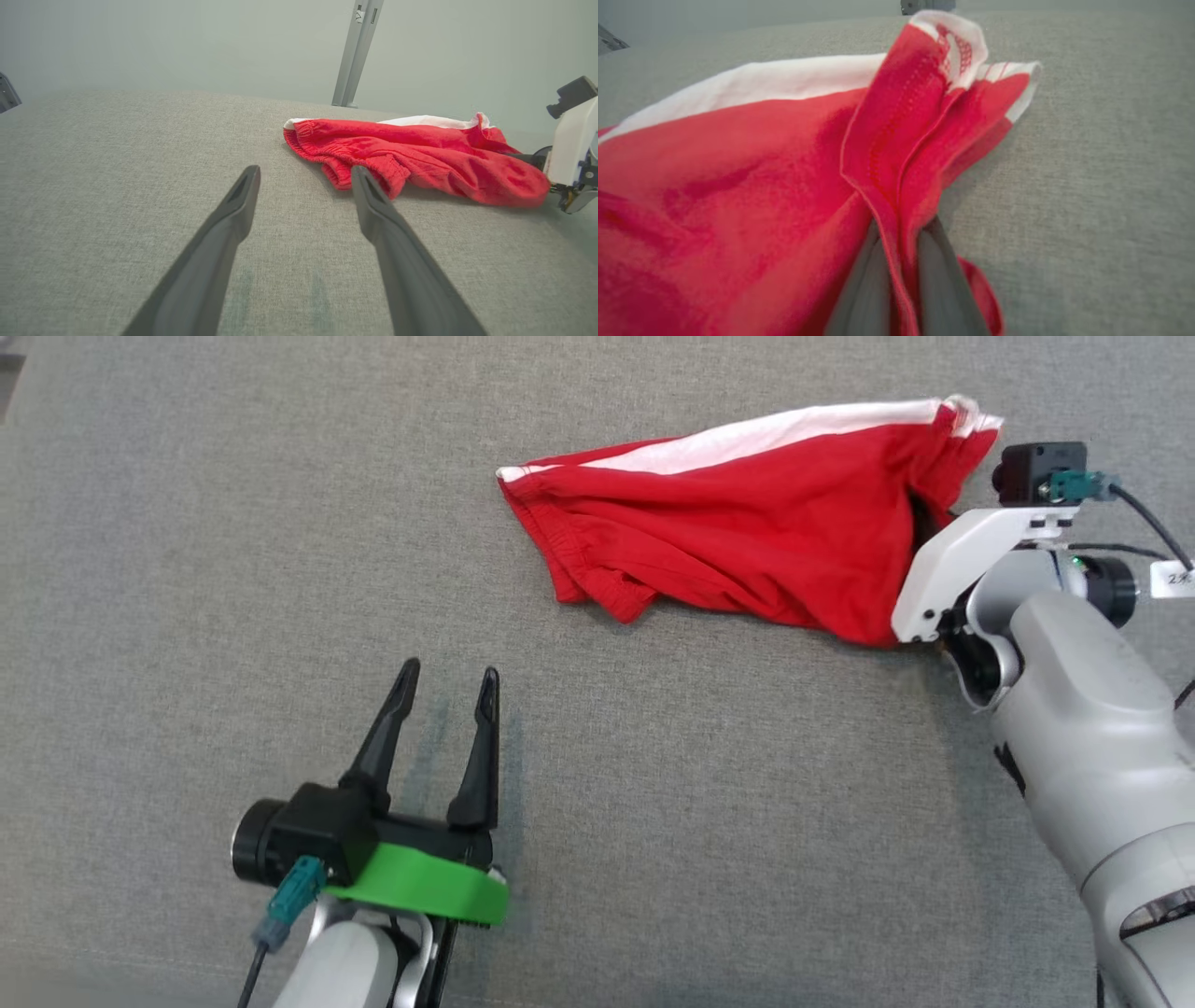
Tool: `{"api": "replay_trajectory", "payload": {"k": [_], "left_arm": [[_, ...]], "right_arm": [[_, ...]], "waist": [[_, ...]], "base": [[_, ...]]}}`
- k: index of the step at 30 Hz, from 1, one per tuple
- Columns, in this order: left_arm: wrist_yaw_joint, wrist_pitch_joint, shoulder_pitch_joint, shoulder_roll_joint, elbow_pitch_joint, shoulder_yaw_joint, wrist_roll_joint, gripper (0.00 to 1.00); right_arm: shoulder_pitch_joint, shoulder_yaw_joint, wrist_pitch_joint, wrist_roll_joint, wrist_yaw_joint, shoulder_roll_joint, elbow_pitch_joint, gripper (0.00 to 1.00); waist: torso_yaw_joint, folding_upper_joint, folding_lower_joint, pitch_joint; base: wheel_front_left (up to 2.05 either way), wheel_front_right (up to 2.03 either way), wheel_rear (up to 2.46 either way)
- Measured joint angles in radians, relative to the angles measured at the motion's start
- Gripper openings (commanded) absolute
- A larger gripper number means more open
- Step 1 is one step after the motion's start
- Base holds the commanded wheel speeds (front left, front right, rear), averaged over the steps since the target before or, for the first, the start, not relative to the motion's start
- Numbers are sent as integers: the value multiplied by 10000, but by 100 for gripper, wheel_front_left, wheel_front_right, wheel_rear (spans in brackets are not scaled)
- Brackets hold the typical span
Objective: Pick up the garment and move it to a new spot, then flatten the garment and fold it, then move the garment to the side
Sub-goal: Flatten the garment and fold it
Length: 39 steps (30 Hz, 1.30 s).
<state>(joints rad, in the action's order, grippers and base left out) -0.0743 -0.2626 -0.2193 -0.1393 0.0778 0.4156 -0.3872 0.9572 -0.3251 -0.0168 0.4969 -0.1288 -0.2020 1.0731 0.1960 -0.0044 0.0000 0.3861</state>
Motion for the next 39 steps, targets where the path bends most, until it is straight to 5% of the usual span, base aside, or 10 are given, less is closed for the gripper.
{"api": "replay_trajectory", "payload": {"k": [7, 15, 23, 26, 33, 39], "left_arm": [[719, 0, 1334, 353, 240, -965, 738, 100], [1193, 2, 2452, 669, 539, -1340, 1254, 100], [1484, 0, 2825, 848, 663, -1154, 1419, 100], [1496, 0, 2912, 859, 662, -1151, 1402, 100], [1586, 0, 2897, 878, 759, -961, 1421, 100], [1628, 0, 2459, 888, 823, -631, 1375, 100]], "right_arm": [[-1381, -48, 648, 1952, -17, -38, -1708, 0], [-2745, 282, 1898, 2828, -19, -1490, -2683, 0], [-2961, 1565, 2111, 2372, -17, -2746, -2176, 0], [-2952, 1662, 2000, 1988, -17, -2491, -2454, 0], [-2882, 1087, 2372, 1216, -17, -621, -3618, 0], [-2313, 819, 2696, 73, -17, 729, -3369, 0]], "waist": [[-224, 0, 0, -791], [-777, 0, 0, -1944], [-1063, 0, 0, -2750], [-1045, 0, 0, -2760], [-1018, 0, 0, -2421], [-835, 0, 0, -2095]], "base": [[0, 0, 0], [0, 0, 0], [0, 0, 0], [0, 0, 0], [0, 0, 0], [0, 0, 0]]}}
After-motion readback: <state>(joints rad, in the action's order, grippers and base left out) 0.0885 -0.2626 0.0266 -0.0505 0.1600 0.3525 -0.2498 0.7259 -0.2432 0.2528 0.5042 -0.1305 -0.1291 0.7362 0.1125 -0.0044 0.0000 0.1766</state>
